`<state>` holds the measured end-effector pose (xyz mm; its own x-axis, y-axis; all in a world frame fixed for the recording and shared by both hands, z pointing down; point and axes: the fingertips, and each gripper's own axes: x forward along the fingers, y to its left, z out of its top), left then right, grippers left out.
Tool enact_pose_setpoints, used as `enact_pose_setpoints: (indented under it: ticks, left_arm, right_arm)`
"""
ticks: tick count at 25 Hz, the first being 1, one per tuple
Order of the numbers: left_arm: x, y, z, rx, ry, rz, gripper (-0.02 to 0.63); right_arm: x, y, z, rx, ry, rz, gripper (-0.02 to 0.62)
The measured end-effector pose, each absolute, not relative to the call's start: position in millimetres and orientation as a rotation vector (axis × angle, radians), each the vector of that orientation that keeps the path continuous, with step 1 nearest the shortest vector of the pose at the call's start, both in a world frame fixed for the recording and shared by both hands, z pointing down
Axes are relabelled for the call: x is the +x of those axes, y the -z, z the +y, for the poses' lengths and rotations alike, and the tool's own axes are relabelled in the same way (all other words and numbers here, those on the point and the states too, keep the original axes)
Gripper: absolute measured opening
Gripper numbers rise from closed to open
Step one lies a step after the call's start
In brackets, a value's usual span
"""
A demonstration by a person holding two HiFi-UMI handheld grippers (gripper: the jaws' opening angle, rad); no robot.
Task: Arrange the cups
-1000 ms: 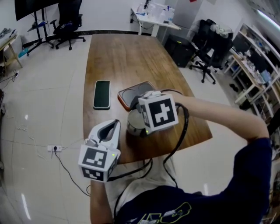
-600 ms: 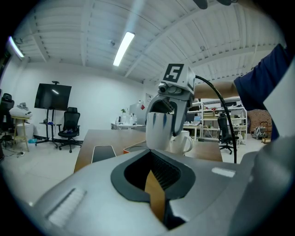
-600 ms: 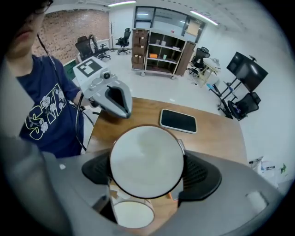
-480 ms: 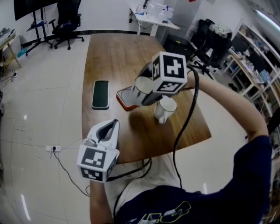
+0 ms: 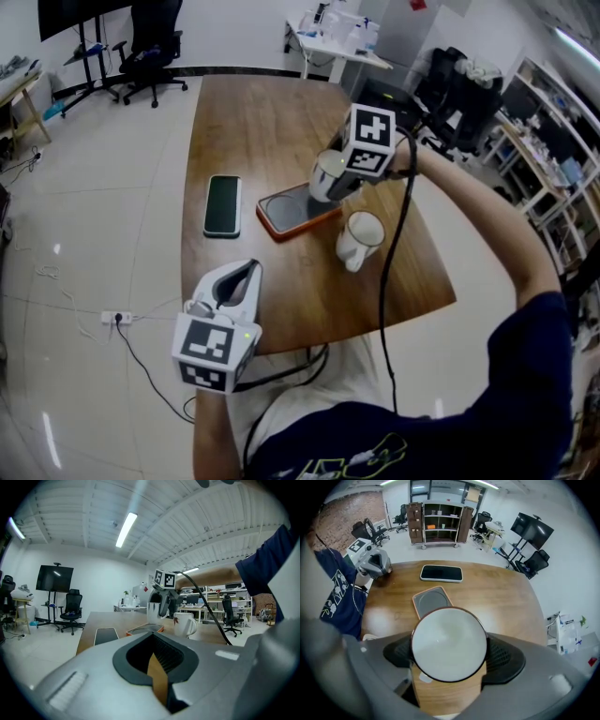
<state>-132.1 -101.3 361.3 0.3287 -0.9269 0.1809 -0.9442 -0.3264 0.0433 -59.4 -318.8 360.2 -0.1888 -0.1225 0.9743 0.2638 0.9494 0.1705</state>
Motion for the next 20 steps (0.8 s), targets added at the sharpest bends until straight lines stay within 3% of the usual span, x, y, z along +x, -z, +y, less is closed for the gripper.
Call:
enact_pose_setpoints:
  ticks: [15, 18, 20]
  left_arm:
    - [-133, -361, -102, 2.443, -0.184, -1.736, 0.003]
    - [-133, -360, -102, 2.445, -0.186, -1.734, 0.003]
    - [-134, -360, -102, 2.442, -0.181, -1.734, 0.003]
  right_arm:
    - [-62, -382, -329, -0.084, 0.280, -1.727, 0.405]
    - [-64, -379, -329, -0.047, 0.321, -1.792, 0.418]
    - [-64, -378, -326, -0.043, 0.308, -1.825, 0.478]
